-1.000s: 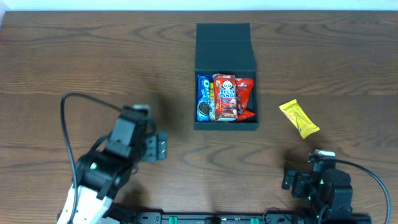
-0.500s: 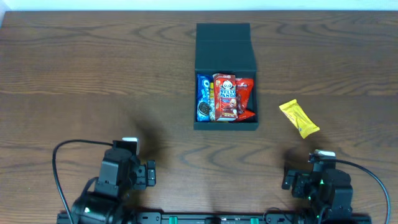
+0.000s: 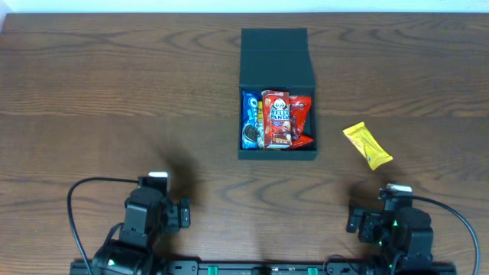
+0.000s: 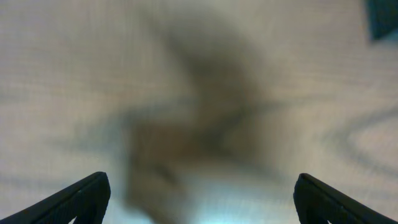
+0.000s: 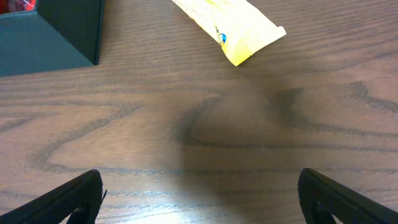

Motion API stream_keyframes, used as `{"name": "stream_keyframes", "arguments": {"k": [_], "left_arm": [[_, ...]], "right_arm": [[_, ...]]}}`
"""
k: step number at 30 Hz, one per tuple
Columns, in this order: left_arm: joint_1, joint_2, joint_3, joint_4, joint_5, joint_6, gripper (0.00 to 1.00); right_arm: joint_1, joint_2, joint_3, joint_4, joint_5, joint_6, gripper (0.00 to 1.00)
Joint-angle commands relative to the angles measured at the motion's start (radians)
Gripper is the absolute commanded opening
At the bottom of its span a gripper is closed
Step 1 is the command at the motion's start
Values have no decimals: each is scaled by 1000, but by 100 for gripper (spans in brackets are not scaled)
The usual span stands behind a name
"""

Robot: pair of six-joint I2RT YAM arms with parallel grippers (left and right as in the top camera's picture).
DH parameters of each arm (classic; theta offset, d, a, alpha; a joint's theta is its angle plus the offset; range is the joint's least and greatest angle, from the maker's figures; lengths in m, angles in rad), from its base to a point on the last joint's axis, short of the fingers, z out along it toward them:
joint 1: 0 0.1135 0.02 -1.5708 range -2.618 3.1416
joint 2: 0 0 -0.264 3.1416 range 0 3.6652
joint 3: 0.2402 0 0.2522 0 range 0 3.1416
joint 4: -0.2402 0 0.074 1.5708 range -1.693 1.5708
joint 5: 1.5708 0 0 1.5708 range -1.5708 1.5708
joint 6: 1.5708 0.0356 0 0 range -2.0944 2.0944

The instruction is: Pack container

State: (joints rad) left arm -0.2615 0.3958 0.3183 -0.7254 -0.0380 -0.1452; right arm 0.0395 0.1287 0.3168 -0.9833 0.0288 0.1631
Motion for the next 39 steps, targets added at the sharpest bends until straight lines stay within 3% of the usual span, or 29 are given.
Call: {"name": "stream_keyframes", "arguments": {"k": [1,4,13,24,39], "left_arm": [[7,-27,4,48,-26,78,95],[7,-75,4,49,-26,127,95],[7,-233,-6,-24,-25,127,95],[7,-233,-8,-143,-24,127,95],[7,-233,-8,-146,-24,127,95]], "right_arm": [[-5,-4,-2,-3,-3,-14,99],[-5,-4,-2,-3,-3,-14,99],[-5,-4,-2,-3,-3,-15,99],[-5,-4,-2,-3,-3,-14,99],[-5,-4,-2,-3,-3,-15,99]]}}
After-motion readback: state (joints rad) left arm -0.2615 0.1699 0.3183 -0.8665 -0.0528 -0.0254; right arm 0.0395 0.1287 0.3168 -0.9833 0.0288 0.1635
